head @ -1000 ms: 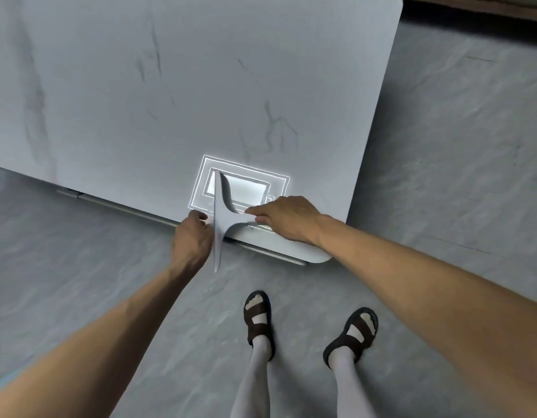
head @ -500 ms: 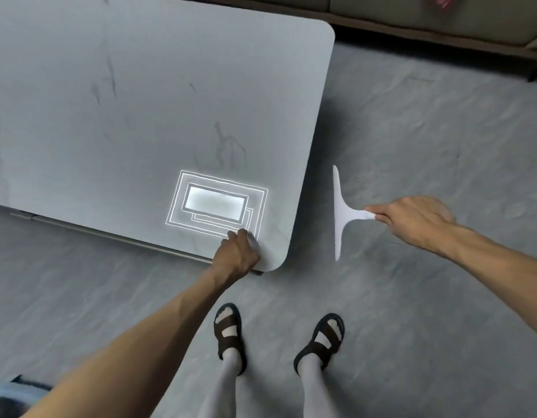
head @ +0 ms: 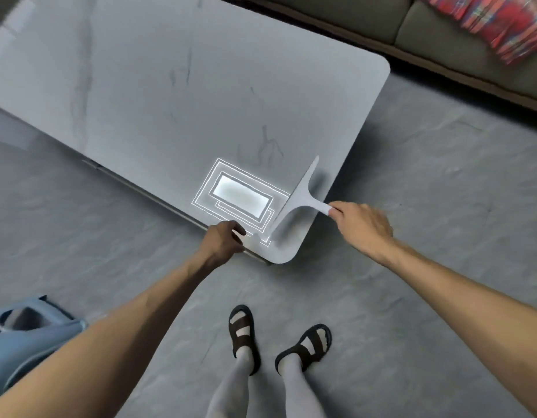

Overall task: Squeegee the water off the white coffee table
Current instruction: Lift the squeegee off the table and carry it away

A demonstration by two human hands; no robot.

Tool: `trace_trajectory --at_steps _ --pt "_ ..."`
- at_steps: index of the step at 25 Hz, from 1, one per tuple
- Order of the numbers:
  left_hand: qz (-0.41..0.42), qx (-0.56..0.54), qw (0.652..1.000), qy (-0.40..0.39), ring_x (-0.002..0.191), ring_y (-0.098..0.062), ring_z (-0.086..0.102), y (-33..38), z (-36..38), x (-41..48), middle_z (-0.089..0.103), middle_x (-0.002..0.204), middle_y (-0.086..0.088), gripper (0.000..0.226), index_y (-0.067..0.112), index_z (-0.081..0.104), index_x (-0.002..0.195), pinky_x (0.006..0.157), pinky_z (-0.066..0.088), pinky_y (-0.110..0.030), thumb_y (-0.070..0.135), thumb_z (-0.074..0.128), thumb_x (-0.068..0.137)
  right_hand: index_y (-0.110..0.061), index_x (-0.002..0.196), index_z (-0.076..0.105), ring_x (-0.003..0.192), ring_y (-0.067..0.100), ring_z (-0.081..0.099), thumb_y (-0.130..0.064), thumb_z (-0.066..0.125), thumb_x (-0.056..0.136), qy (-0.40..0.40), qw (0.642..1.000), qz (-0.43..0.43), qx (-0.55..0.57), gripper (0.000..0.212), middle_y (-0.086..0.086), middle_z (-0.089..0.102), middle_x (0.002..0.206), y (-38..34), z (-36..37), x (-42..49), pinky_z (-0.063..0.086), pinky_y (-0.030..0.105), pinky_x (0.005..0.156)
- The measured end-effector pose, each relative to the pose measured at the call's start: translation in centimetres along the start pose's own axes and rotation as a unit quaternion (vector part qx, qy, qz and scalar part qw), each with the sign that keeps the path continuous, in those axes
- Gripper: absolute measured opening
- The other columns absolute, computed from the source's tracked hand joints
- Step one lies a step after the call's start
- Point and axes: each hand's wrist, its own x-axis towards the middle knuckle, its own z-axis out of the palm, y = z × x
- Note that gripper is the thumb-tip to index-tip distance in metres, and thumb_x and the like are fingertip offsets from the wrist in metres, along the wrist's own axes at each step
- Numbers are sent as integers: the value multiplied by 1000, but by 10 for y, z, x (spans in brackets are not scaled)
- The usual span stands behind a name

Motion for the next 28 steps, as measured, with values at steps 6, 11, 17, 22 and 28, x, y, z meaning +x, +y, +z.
trace_trajectory --at_steps 6,11,17,22,28 --pt "39 -97 994 -10 50 -18 62 25 -91 -73 69 56 -3 15 8 70 81 59 54 -32 14 58 86 -7 89 66 70 15 60 -19 48 97 -171 868 87 458 23 6 69 80 -112 -79 -55 48 22 62" --pt "68 -154 986 -16 48 -11 60 38 -193 -167 69 61 3 22 18 71 75 47 48 -21 34 60 85 -5 96 63 72 15 60 -13 56 94 -228 823 36 519 10 6 73 81 -221 -149 -111 41 26 69" --pt "64 -203 977 3 56 -12 64 24 -242 -294 69 63 2 28 19 69 70 46 46 -18 47 69 73 -6 85 55 67 22 61 2 57 90 -279 815 -60 505 9 13 61 80 -326 -180 -183 52 24 60" --pt "3 -252 957 142 64 -15 57 -5 -208 -396 65 72 -6 14 11 70 83 53 44 -22 26 71 82 -1 86 51 58 24 47 5 57 88 -337 825 -152 428 9 13 47 74 -357 -173 -263 49 24 54" --pt "-105 -346 902 234 63 -13 54 -42 -104 -537 62 70 -4 8 11 69 83 51 43 -19 18 71 82 -10 69 46 34 6 39 9 57 83 -406 823 -279 281 26 4 42 56 -348 -121 -395 36 18 42"
